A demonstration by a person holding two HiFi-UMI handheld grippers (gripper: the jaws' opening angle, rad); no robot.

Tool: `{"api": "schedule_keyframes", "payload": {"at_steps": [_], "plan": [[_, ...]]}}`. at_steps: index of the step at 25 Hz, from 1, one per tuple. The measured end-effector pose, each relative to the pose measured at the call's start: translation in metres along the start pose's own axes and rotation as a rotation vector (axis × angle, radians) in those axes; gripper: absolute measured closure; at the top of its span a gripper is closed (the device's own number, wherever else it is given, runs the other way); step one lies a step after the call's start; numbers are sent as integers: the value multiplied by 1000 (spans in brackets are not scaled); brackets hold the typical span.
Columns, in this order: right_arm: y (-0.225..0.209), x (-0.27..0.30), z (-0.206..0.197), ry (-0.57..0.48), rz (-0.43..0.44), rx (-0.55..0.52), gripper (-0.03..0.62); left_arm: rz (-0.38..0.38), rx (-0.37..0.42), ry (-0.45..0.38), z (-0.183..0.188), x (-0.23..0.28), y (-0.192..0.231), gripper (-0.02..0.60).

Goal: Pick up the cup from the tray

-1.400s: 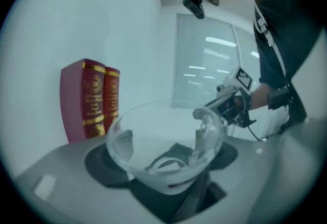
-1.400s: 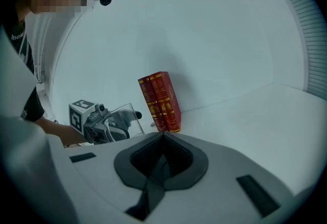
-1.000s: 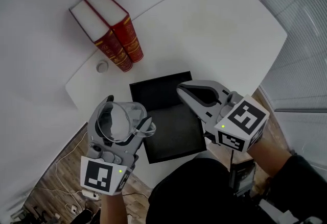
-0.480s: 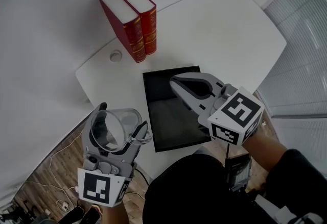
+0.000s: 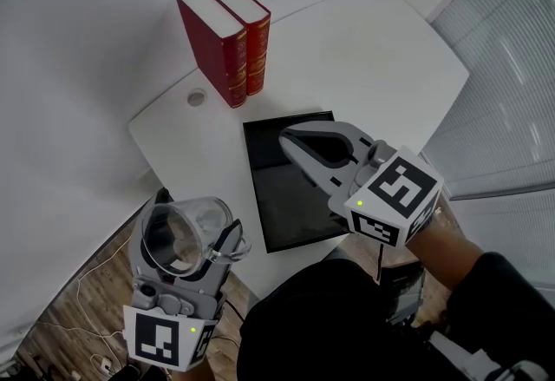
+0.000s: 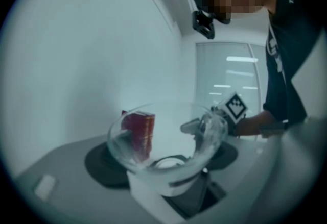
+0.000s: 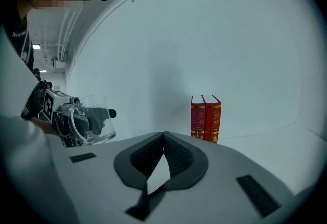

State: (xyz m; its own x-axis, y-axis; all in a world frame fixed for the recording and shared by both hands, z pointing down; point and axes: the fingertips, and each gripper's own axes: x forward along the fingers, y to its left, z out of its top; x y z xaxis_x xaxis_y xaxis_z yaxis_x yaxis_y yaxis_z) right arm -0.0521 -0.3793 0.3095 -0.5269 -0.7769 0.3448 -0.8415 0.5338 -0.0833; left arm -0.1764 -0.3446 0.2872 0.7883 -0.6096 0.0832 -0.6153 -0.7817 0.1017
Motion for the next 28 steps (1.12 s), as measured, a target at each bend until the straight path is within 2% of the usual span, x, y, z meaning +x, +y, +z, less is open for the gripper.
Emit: {"api": "schedule_keyframes", "payload": {"at_steps": [6, 14, 28], "plan": [[2, -7, 6, 1, -3, -24, 580, 1, -7, -14, 5, -3, -5, 178], [0, -30, 8, -16, 3, -38, 580, 28, 22, -14, 14, -6, -29, 178], [-19, -123, -11, -60, 19, -56, 580, 46, 77, -15, 17, 7, -132, 178]]}}
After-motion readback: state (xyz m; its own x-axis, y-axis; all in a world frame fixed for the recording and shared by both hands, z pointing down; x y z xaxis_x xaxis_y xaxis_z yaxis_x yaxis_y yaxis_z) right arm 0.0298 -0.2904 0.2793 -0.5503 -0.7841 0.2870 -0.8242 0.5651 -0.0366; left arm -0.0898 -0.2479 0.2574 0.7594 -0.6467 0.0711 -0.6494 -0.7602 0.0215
